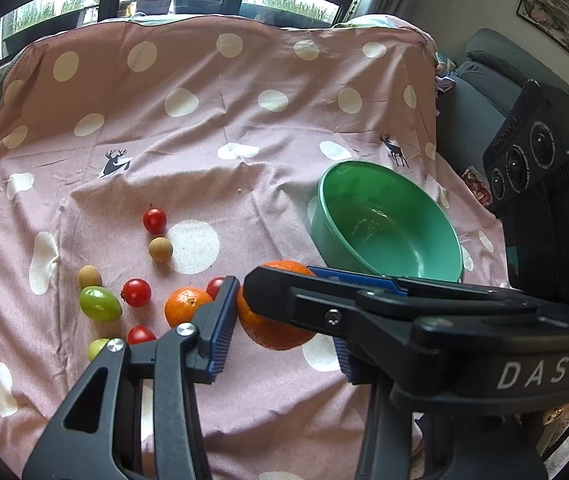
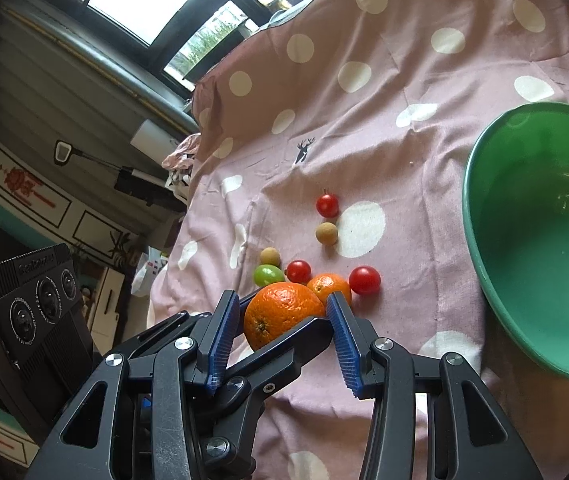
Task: Organize fruits
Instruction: 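Lift the mandarin with the right gripper and carry it over the green bowl, then lower the mandarin into the green bowl and open the right gripper, then move the right gripper back to the second mandarin and close on it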
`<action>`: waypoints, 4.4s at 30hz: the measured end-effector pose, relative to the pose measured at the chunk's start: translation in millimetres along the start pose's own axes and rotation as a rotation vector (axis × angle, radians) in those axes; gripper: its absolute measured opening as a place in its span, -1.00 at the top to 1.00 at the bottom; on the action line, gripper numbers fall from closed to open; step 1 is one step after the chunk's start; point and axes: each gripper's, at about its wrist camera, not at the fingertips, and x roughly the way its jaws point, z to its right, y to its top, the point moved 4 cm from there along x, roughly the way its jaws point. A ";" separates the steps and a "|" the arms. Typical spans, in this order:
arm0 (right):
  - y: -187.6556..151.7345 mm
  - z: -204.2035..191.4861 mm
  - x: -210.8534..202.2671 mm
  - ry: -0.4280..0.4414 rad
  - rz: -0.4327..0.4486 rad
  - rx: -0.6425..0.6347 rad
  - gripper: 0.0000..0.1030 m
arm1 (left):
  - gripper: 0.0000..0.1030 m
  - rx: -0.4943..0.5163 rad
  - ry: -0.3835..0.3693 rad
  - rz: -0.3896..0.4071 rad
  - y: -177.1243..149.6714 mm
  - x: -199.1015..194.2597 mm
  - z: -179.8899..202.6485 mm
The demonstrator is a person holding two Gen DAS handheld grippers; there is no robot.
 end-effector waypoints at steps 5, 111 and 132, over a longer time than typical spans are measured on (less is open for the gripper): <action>4.0 2.9 -13.8 0.002 0.033 -0.003 0.06 | 0.17 0.021 -0.008 0.018 6.9 -1.1 10.7; 39.6 152.4 -133.4 -0.313 0.350 0.266 -0.40 | -0.15 0.173 -0.254 -0.087 54.5 101.8 122.0; 40.8 53.9 -69.2 -0.242 0.258 0.046 -0.43 | -0.49 -0.183 0.069 0.127 27.6 -17.4 -69.4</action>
